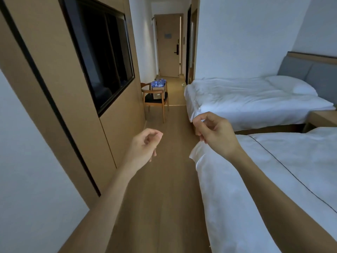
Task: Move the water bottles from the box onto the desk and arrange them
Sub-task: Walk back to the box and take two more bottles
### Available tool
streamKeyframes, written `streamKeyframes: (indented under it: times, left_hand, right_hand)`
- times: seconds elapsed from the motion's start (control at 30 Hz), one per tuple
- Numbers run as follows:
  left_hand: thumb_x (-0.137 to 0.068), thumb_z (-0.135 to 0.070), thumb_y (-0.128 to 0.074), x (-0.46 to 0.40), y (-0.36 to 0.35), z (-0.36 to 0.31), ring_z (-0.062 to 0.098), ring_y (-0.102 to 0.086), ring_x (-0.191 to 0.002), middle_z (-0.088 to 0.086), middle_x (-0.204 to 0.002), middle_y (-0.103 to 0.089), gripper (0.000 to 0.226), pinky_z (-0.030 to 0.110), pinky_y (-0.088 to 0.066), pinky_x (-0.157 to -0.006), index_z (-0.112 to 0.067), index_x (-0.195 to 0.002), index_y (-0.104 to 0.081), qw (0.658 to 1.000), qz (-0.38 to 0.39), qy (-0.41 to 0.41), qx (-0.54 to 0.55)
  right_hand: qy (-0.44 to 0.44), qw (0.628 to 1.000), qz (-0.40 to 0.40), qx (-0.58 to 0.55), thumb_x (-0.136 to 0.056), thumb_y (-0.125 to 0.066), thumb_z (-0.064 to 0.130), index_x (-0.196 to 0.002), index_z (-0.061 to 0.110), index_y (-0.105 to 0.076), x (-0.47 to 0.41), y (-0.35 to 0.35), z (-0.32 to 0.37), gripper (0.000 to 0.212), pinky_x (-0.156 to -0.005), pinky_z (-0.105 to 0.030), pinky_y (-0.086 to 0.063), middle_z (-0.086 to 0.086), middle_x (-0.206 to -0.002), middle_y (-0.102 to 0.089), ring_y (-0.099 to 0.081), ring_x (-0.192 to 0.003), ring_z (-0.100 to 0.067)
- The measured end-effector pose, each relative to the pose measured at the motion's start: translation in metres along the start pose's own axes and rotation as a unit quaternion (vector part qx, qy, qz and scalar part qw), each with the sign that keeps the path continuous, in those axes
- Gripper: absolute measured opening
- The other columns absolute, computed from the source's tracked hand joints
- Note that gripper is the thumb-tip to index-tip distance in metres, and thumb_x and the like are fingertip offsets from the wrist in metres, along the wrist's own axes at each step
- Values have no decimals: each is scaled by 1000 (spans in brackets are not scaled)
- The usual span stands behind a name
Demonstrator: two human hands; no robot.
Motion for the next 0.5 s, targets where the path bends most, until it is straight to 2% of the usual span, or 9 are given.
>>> streamKeyframes:
  times: [0.13,0.3,0.5]
  left_hand:
    - [-95,-47,-53,-83,-18,25,9,-56,-49,1,-64,-61,15,21,-47,-48,-38,-98,-65,1000,1,-6,-13]
    - [-98,-38,-53,-189,-32,44,3,-55,-52,-5,-66,-57,16,20,-46,-49,-30,-102,-65,1000,-10,7,-26]
    - [-98,-40,-52,-291,-37,80,-2,-54,-50,-15,-63,-59,12,13,-43,-50,-37,-98,-64,998,-18,28,-60]
  right_hand:
    - [-2,1000,8,7,-93,-61,35,-84,31,-65,-83,-3,-59,11,-53,-20,-45,0,-61,-63,-57,-53,-10]
    - [24,999,35,20,-93,-60,40,-86,39,-64,-199,-9,-105,8,-50,-12,-43,7,-66,-65,-59,-56,-3]
    - [28,997,65,18,-92,-59,43,-88,36,-64,-318,-25,-156,10,-56,-15,-44,8,-68,-65,-60,-60,-5]
Point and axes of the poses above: each hand's wrist, its own x-axis away from the middle knuckle, its own y-axis out of the back of the hand, z = x × y, the point moved 8 cm from there along -x, towards the middle knuckle
